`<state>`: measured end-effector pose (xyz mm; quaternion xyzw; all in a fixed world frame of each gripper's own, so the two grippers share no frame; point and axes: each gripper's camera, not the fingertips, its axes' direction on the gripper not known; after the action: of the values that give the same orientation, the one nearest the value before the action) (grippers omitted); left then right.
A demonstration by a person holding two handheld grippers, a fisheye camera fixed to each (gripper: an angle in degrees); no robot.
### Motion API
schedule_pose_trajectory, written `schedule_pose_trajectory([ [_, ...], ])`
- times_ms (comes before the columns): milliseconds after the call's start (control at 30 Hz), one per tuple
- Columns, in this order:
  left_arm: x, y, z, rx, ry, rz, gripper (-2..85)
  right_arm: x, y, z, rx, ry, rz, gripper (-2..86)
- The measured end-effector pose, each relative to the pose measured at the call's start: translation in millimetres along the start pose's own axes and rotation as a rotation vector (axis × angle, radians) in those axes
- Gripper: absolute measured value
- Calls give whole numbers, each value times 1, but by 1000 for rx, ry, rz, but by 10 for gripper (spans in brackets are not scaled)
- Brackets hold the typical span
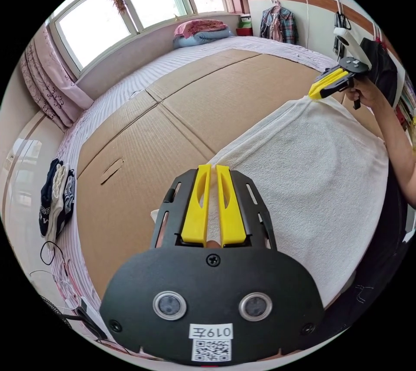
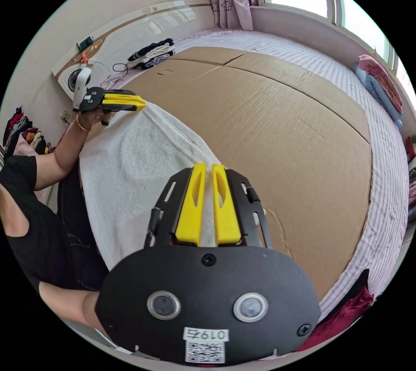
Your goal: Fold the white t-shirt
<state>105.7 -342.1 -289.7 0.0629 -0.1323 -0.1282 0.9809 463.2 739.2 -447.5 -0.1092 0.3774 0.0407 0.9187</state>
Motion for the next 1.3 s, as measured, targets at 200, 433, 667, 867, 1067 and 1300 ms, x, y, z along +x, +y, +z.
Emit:
schedule_pose_trajectory([
  [200,-35,23,-2,30,81,-81,11,14,7,-11,1,-7,21,-5],
  [433,-95,62,-12,88,116,-287,13,30,17,-29,17,-28,43,-9],
  [667,-110,97,-64,199,-69,-340,13,40,54,-125,270,231,151,-9],
  [867,-101,140,-113,236,-213,-354,10,83,130,-162,339,97,387,5],
  [1067,-143,236,-114,103,-38,-595,8,102,176,-151,239,-36,514,63],
  [1300,-162,323,-94,83,157,-775,7,115,197,-146,174,-144,556,79],
])
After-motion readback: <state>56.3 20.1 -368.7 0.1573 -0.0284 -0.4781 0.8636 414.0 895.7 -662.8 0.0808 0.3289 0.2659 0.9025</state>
